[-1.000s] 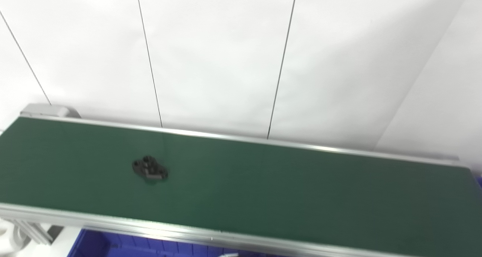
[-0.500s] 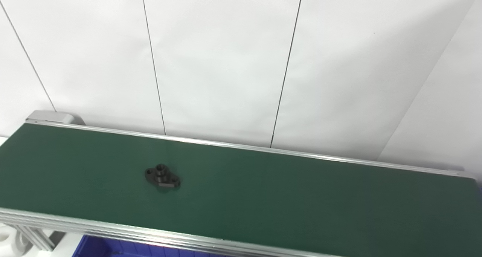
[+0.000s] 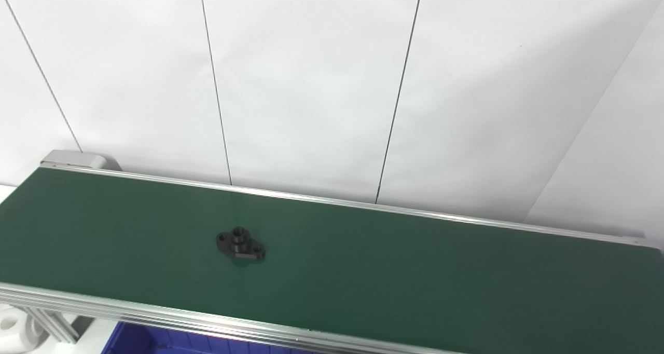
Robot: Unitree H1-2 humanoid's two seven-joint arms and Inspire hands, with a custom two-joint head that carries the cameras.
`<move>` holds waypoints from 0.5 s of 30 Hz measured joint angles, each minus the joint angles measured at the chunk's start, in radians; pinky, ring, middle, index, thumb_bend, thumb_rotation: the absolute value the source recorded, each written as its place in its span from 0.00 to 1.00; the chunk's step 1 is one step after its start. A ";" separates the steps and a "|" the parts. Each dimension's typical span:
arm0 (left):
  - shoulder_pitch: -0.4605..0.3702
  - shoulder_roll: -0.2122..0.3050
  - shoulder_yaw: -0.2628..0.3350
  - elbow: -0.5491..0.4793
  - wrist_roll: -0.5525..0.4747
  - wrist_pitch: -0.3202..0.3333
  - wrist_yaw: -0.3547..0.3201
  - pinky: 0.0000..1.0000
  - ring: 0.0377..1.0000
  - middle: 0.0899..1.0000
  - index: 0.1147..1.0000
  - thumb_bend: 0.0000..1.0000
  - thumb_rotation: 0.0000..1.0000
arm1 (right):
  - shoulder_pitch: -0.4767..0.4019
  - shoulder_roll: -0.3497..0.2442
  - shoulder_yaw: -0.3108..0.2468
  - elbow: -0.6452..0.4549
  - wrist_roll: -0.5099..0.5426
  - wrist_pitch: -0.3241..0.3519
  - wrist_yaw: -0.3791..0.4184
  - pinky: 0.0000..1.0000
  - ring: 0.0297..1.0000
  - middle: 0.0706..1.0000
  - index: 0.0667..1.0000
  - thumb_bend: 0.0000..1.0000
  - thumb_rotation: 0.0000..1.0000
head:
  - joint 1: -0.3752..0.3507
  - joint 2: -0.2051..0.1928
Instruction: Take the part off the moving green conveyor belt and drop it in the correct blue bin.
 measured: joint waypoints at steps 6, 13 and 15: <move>0.000 0.000 0.001 0.000 0.000 0.000 -0.001 0.72 0.79 0.78 0.74 0.91 0.61 | 0.035 0.040 -0.013 -0.164 0.031 0.001 0.031 0.68 0.75 0.79 0.80 0.93 0.69 | -0.012 0.003; -0.001 0.003 0.005 0.000 0.000 0.000 -0.002 0.70 0.78 0.78 0.74 0.88 0.61 | 0.003 0.061 -0.013 -0.303 0.019 0.002 0.001 0.69 0.77 0.81 0.81 0.94 0.68 | -0.029 0.006; -0.002 0.007 0.003 -0.003 0.003 0.000 -0.001 0.70 0.78 0.78 0.74 0.87 0.61 | -0.034 0.067 -0.011 -0.308 -0.020 0.002 -0.040 0.70 0.78 0.82 0.82 0.94 0.69 | -0.034 0.006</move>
